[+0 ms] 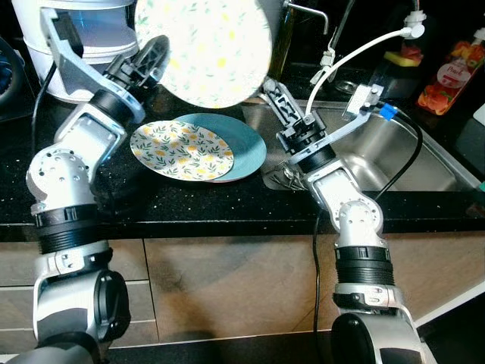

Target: Kitchen organization

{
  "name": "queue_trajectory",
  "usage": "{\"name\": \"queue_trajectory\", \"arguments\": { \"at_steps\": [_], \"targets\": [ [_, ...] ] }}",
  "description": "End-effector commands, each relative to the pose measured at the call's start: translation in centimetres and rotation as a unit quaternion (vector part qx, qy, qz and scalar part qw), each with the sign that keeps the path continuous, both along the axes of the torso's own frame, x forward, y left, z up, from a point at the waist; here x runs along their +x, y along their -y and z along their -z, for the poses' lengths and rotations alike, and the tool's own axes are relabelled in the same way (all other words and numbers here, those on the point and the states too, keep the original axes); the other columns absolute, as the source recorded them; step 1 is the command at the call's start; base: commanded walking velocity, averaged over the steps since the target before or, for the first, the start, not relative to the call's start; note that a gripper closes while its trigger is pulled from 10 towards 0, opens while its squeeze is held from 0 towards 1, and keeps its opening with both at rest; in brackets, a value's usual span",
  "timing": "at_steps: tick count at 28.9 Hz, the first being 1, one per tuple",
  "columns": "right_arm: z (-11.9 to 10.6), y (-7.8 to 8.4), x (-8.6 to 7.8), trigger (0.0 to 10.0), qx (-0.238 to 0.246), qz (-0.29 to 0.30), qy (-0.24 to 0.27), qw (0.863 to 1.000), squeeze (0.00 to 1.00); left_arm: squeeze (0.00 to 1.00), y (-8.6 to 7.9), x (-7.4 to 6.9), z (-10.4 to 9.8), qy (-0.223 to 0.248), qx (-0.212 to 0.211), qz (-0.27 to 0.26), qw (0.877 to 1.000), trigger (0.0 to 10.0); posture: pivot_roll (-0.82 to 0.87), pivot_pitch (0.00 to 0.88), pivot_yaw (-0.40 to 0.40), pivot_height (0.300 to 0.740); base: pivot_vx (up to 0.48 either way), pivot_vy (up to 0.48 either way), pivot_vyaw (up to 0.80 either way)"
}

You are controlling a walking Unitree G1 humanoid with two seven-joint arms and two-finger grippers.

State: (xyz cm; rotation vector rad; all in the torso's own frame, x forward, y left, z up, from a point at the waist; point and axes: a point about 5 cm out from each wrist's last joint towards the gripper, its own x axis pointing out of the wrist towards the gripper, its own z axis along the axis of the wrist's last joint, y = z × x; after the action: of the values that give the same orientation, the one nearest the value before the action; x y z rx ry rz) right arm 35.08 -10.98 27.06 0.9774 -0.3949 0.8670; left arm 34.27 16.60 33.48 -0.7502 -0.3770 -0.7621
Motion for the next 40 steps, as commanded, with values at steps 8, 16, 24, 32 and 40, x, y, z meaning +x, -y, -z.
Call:
{"name": "queue_trajectory", "arguments": {
  "at_steps": [8,16,24,32,40],
  "targets": [
    [-0.2,-0.1,-0.6,10.0,0.025,-0.024,0.004,0.999,0.00,0.00,2.1,-1.0,0.5,0.016,0.009,0.066,0.998,0.0,0.12,0.000,-0.061,0.740,0.000,0.000,0.00],
    [-0.3,0.3,-0.5,0.0,0.035,-0.007,0.003,0.999,0.00,0.00,2.4,-1.0,1.2,0.015,0.050,0.032,0.998,10.0,0.12,0.000,-0.062,0.740,0.000,0.000,0.00],
    [-0.2,1.1,-0.5,0.0,0.041,0.017,0.000,0.999,0.00,0.00,3.2,-1.2,1.9,0.016,0.108,0.007,0.994,10.0,0.12,0.000,-0.064,0.740,0.000,0.000,0.00],
    [0.0,2.0,-0.1,0.0,0.041,0.052,-0.014,0.998,0.00,1.00,2.4,-0.2,1.7,-0.025,0.104,-0.055,0.993,10.0,0.11,0.000,-0.066,0.740,0.000,0.000,0.00],
    [0.9,5.8,1.5,0.0,0.024,0.171,-0.068,0.983,0.00,0.00,-2.8,-0.5,1.5,-0.042,0.091,-0.142,0.985,10.0,0.12,0.000,-0.064,0.740,0.000,0.000,0.00]
  ]
}}
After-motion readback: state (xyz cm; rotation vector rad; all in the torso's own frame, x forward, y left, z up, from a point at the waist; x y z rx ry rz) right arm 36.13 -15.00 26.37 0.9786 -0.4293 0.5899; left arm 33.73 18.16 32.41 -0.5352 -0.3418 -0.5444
